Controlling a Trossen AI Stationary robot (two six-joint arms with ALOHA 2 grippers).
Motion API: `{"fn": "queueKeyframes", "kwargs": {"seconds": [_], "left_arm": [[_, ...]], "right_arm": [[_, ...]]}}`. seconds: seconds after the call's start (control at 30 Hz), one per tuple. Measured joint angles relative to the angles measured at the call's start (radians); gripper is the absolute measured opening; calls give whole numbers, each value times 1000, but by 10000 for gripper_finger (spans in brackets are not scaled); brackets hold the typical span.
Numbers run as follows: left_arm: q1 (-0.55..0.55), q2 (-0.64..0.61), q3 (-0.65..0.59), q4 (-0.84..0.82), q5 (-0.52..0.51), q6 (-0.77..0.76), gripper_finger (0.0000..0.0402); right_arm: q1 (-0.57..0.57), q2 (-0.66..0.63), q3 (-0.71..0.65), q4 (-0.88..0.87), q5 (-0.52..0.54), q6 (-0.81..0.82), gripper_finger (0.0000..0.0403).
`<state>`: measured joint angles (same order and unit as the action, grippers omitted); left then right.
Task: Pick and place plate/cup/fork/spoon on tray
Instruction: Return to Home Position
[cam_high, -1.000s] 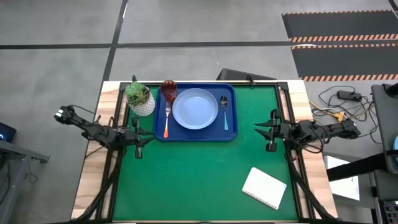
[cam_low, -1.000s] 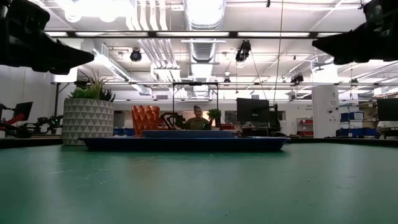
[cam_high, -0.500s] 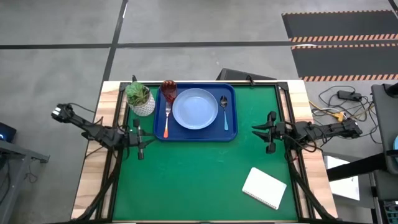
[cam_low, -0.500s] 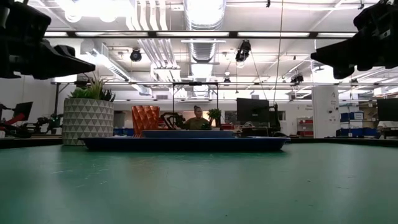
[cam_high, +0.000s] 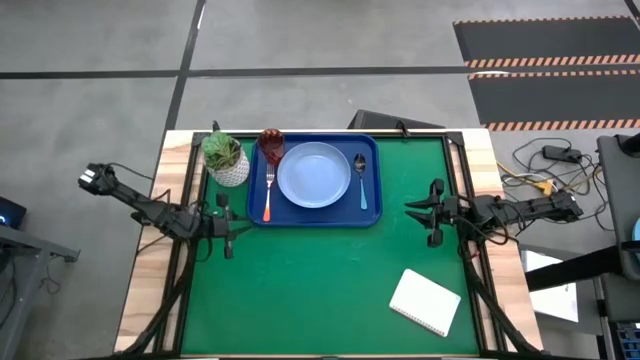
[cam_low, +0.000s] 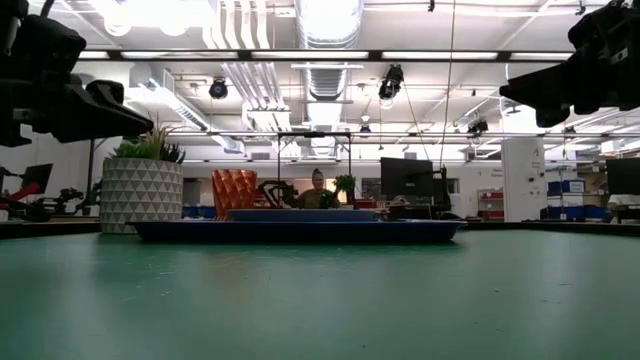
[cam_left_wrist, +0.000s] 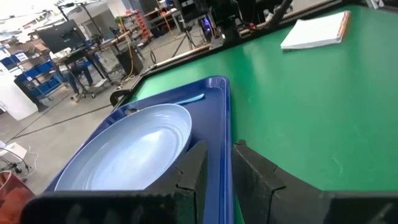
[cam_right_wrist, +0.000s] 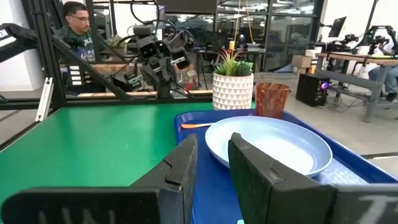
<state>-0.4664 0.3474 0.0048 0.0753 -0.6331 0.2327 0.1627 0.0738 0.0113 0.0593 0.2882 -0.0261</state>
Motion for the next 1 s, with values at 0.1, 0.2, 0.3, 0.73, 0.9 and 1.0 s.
{"fn": "queueKeyframes", "kwargs": {"seconds": [0.1,0.2,0.3,0.73,0.9,1.0], "left_arm": [[0,17,0,0,0,0,54],[0,34,0,0,0,0,54],[0,50,0,0,0,0,54],[0,112,0,0,0,0,54],[0,134,0,0,0,0,54],[0,145,-1,0,0,0,54]], "right_arm": [[0,0,0,0,0,-1,82],[0,0,0,-1,0,0,82],[0,0,0,-1,0,0,82],[0,0,0,-2,0,0,82],[0,0,0,-2,0,0,82],[0,0,0,-2,0,0,82]]}}
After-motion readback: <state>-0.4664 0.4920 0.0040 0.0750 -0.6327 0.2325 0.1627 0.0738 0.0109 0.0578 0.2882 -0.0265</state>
